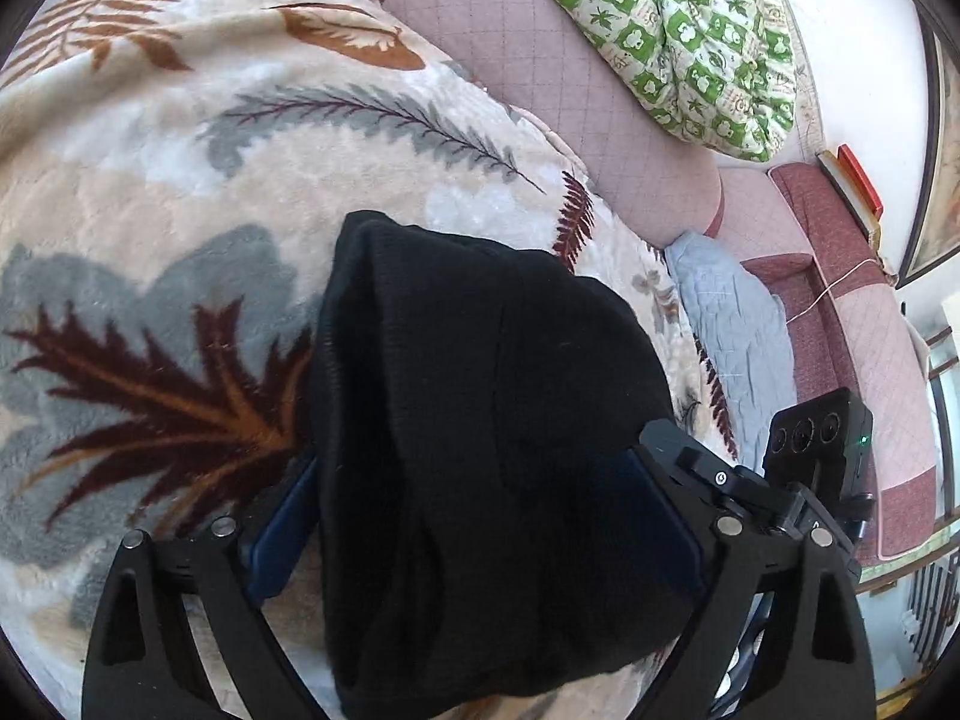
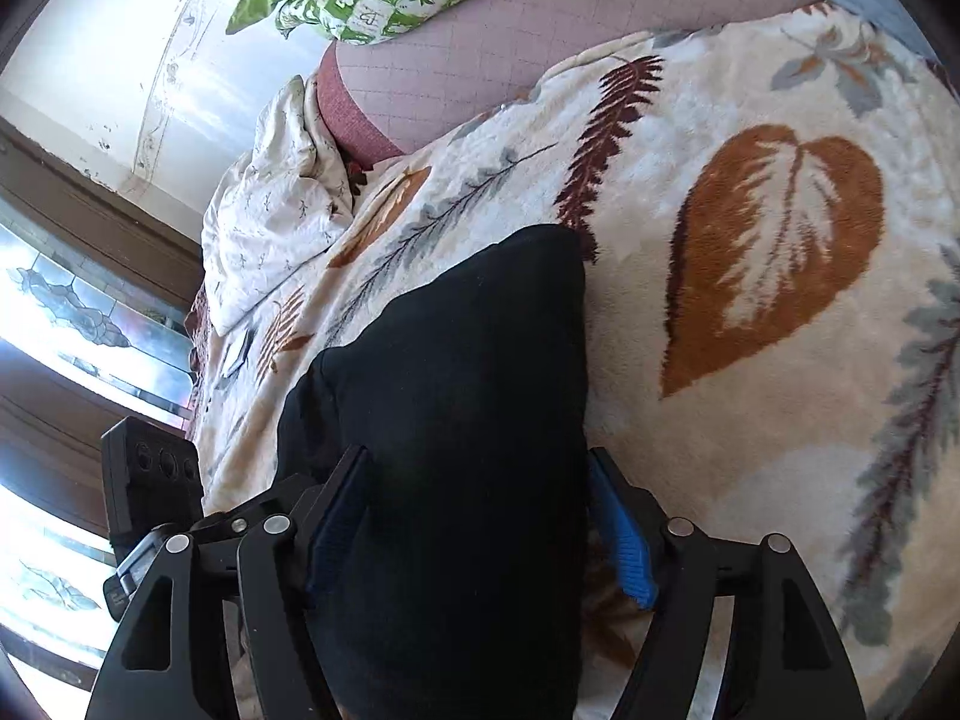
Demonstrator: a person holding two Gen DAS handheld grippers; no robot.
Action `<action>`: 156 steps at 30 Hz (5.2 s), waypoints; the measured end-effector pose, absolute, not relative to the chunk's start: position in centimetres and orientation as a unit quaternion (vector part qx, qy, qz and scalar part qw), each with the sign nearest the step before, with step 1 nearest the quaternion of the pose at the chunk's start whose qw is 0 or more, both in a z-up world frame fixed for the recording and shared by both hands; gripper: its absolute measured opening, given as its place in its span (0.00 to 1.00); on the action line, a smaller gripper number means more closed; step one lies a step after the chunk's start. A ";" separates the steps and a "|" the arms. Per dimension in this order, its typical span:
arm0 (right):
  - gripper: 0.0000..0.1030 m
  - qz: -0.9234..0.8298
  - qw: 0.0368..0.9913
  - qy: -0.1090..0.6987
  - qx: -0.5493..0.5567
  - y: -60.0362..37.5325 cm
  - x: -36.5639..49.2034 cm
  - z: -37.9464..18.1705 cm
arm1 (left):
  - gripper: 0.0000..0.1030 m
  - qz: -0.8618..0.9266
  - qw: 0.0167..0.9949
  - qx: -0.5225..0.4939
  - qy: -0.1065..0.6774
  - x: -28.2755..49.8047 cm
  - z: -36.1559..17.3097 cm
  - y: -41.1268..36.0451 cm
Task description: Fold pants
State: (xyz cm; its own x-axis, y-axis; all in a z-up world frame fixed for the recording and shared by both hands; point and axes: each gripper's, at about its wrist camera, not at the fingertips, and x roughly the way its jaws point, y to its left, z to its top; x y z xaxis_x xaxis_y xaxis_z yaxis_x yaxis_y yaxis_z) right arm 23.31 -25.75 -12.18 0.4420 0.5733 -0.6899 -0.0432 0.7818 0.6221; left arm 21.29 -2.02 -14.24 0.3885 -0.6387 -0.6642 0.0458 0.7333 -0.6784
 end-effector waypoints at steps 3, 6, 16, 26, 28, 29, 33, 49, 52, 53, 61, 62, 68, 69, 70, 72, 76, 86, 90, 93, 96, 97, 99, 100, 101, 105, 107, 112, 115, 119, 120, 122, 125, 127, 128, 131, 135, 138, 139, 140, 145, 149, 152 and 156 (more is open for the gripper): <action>0.77 0.196 0.798 0.493 0.286 -25.8 23.7 -13.0 | 0.59 -0.212 0.796 -0.260 0.504 21.3 -14.1 -2.6; 0.57 0.210 0.789 0.494 0.299 -25.7 23.6 -13.1 | 0.37 -0.219 0.792 -0.260 0.507 21.2 -14.0 -2.4; 0.34 0.257 0.809 0.462 0.258 -22.0 22.3 -6.0 | 0.32 -0.213 0.820 -0.241 0.474 19.8 -7.9 -0.3; 0.41 0.228 0.801 0.500 0.239 -18.8 25.4 -9.4 | 0.48 -0.144 0.792 -0.239 0.542 23.5 -12.2 3.1; 0.51 0.190 0.807 0.519 0.211 -18.7 25.6 -11.0 | 0.48 -0.156 0.775 -0.276 0.546 23.4 -13.2 4.7; 0.54 0.189 0.811 0.511 0.214 -19.1 25.3 -11.1 | 0.48 -0.168 0.770 -0.296 0.540 23.1 -13.1 5.6; 0.54 0.190 0.843 0.462 0.200 -20.5 23.3 -8.1 | 0.48 -0.175 0.806 -0.284 0.490 21.5 -9.4 7.9; 0.53 0.220 0.840 0.468 0.164 -18.1 19.1 -10.7 | 0.51 -0.166 0.804 -0.273 0.501 25.8 -9.9 4.1; 0.54 0.221 0.846 0.443 0.198 -19.6 18.6 -8.8 | 0.52 -0.147 0.839 -0.231 0.470 23.0 -6.9 5.0; 0.54 0.213 0.855 0.431 0.196 -20.2 17.9 -7.8 | 0.55 -0.133 0.851 -0.216 0.459 21.8 -6.2 5.2; 0.56 0.108 0.896 0.400 0.160 -21.9 9.4 -5.5 | 0.81 0.027 0.927 -0.081 0.364 6.6 -2.0 5.6; 0.56 0.099 0.898 0.400 0.155 -21.8 8.4 -5.6 | 0.81 0.035 0.929 -0.073 0.361 5.5 -2.0 5.5; 0.59 0.066 0.911 0.394 0.098 -20.4 4.3 -5.5 | 0.82 0.045 0.933 -0.034 0.356 0.4 -2.4 3.4; 0.59 0.062 0.913 0.393 0.089 -20.3 3.8 -5.4 | 0.82 0.042 0.933 -0.027 0.357 0.1 -2.4 2.9; 0.60 0.060 0.915 0.391 0.084 -20.2 3.5 -5.3 | 0.82 0.040 0.934 -0.018 0.355 -0.3 -2.3 2.4; 0.60 0.060 0.918 0.384 0.077 -20.0 2.8 -4.8 | 0.82 0.038 0.937 -0.012 0.347 -1.0 -1.9 2.0; 0.61 0.053 0.924 0.375 0.058 -19.5 2.0 -4.1 | 0.82 0.025 0.938 -0.018 0.345 -1.6 -1.4 1.5; 0.64 0.049 0.926 0.376 0.002 -17.3 1.2 -4.2 | 0.82 0.005 0.930 -0.040 0.364 -1.9 -2.1 1.4; 0.65 0.049 0.926 0.374 -0.022 -16.4 1.1 -4.4 | 0.82 -0.003 0.928 -0.048 0.371 -1.8 -2.5 1.4; 0.66 0.048 0.925 0.376 -0.027 -16.2 1.2 -4.6 | 0.82 -0.005 0.928 -0.052 0.368 -1.8 -2.5 1.5; 0.66 0.046 0.924 0.379 -0.024 -16.4 1.4 -4.9 | 0.82 -0.011 0.929 -0.060 0.365 -1.8 -2.6 1.5; 0.66 0.045 0.924 0.380 -0.023 -16.4 1.4 -5.0 | 0.82 -0.011 0.930 -0.061 0.363 -1.8 -2.6 1.4; 0.66 0.042 0.923 0.382 -0.020 -16.5 1.5 -5.1 | 0.82 -0.011 0.929 -0.059 0.365 -1.8 -2.6 1.5; 0.66 0.041 0.923 0.383 -0.019 -16.6 1.6 -5.2 | 0.82 -0.011 0.929 -0.057 0.366 -1.7 -2.7 1.4; 0.66 0.040 0.922 0.385 -0.017 -16.7 1.7 -5.3 | 0.82 -0.012 0.928 -0.057 0.368 -1.7 -2.7 1.3; 0.67 0.038 0.920 0.391 -0.014 -16.8 2.0 -5.7 | 0.82 -0.010 0.926 -0.050 0.374 -1.4 -3.0 1.1; 0.67 0.037 0.919 0.393 -0.013 -16.7 2.1 -5.9 | 0.82 -0.007 0.925 -0.046 0.377 -1.2 -3.3 1.0; 0.67 0.039 0.916 0.399 -0.010 -16.7 2.2 -6.3 | 0.82 -0.001 0.925 -0.035 0.378 -1.1 -3.7 0.8; 0.67 0.040 0.915 0.402 -0.011 -16.6 2.3 -6.5 | 0.82 -0.001 0.925 -0.034 0.379 -1.1 -3.8 0.7; 0.67 0.040 0.913 0.405 -0.013 -16.5 2.4 -6.7 | 0.82 -0.002 0.922 -0.034 0.386 -0.9 -4.2 0.8; 0.67 0.040 0.913 0.405 -0.013 -16.5 2.5 -6.7 | 0.82 -0.002 0.921 -0.034 0.388 -0.8 -4.3 0.9; 0.67 0.041 0.913 0.407 -0.011 -16.6 2.5 -6.8 | 0.82 -0.003 0.920 -0.034 0.390 -0.7 -4.5 0.9; 0.68 0.041 0.911 0.409 -0.010 -16.6 2.6 -7.0 | 0.82 -0.003 0.920 -0.034 0.391 -0.7 -4.6 0.9; 0.68 0.042 0.910 0.411 -0.010 -16.5 2.6 -7.2 | 0.82 -0.003 0.919 -0.034 0.392 -0.7 -4.6 0.9; 0.68 0.042 0.910 0.412 -0.010 -16.5 2.6 -7.3 | 0.82 -0.003 0.919 -0.034 0.393 -0.6 -4.8 0.9; 0.68 0.043 0.909 0.415 -0.009 -16.4 2.7 -7.5 | 0.82 -0.003 0.917 -0.034 0.398 -0.5 -5.2 1.0; 0.68 0.043 0.908 0.418 -0.008 -16.4 2.7 -7.7 | 0.82 -0.004 0.914 -0.035 0.405 -0.3 -5.7 1.0; 0.69 0.043 0.907 0.420 -0.007 -16.4 2.8 -7.9 | 0.82 -0.004 0.913 -0.034 0.407 -0.3 -5.9 1.0; 0.69 0.043 0.906 0.421 -0.007 -16.4 2.8 -8.0 | 0.82 -0.003 0.912 -0.034 0.408 -0.3 -6.0 1.0; 0.69 0.044 0.906 0.421 -0.006 -16.4 2.8 -8.1 | 0.82 -0.004 0.912 -0.034 0.408 -0.3 -6.0 1.0; 0.69 0.046 0.903 0.426 -0.005 -16.5 2.9 -8.5 | 0.82 -0.004 0.909 -0.035 0.415 -0.1 -6.4 1.1; 0.69 0.046 0.902 0.430 -0.003 -16.4 2.9 -8.8 | 0.82 -0.003 0.908 -0.035 0.418 0.0 -6.6 1.0; 0.69 0.046 0.900 0.433 -0.002 -16.5 3.0 -9.1 | 0.82 -0.003 0.908 -0.035 0.418 0.1 -6.7 1.0; 0.69 0.046 0.899 0.436 0.000 -16.5 3.0 -9.3 | 0.82 -0.003 0.907 -0.035 0.421 0.2 -6.9 1.0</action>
State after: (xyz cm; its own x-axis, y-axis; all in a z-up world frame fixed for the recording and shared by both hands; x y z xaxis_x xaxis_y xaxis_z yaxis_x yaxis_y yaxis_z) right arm 3.01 -16.51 -9.26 0.6156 0.0829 -0.7837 -0.0836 0.9957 0.0396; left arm 0.15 1.03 -6.93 0.6460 -0.0345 -0.7625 -0.0236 0.9976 -0.0651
